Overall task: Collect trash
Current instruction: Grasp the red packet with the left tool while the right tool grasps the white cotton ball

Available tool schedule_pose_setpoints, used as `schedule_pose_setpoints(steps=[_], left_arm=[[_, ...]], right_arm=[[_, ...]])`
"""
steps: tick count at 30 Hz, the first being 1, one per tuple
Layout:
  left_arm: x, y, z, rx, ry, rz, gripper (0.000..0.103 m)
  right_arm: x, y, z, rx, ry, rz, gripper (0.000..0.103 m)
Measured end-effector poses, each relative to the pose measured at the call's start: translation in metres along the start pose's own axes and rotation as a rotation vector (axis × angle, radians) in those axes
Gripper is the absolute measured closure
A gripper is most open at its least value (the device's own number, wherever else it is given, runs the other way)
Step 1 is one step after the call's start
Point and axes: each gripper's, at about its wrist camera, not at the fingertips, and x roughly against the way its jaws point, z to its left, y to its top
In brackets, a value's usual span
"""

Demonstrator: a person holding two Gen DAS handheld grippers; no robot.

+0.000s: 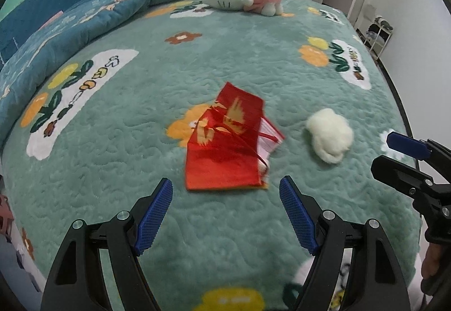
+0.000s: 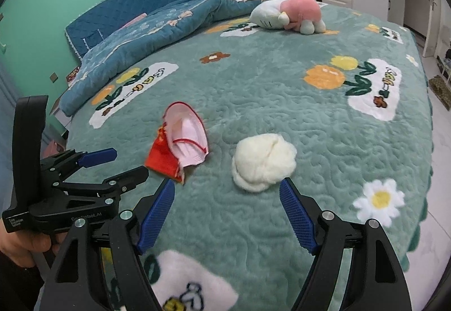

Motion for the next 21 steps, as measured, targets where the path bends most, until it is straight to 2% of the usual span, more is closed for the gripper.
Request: schedule_pose_setpoints(steps=[8, 15, 16, 17, 18, 19, 20, 21], left_arm=[[-0.032, 0.013, 0.006, 0.010, -0.006, 0.022, 0.025], [-0.059, 0.017, 0.003, -0.003, -0.009, 0.031, 0.025], [-0.062, 0.017, 0.003, -0.005, -0.015, 0.036, 0.027], [-0.064, 0.016, 0.003, -0.002, -0.023, 0.042, 0.040], [-0.066, 0.015, 0.005, 0.006, -0.023, 0.047, 0.044], [-0.066, 0.014, 0.006, 0.016, -0.022, 0.042, 0.052], [-0.065, 0.014, 0.008, 0.018, -0.029, 0.039, 0.063], [-0.064, 0.014, 0.008, 0.020, -0.032, 0.037, 0.065]], right_arm=[[-0.047, 0.017, -0.013, 0.023, -0.035, 0.026, 0.027], [-0.079, 0.017, -0.026, 0.041, -0.075, 0.063, 0.028], [-0.082, 0.015, -0.025, 0.050, -0.079, 0.076, 0.040], [-0.086, 0.013, -0.026, 0.060, -0.086, 0.091, 0.053], [-0.086, 0.011, -0.027, 0.065, -0.091, 0.089, 0.057], [-0.086, 0.010, -0.029, 0.067, -0.090, 0.086, 0.067], [-0.086, 0.009, -0.030, 0.065, -0.087, 0.084, 0.074], [-0.085, 0.008, -0.033, 0.057, -0.081, 0.082, 0.076]])
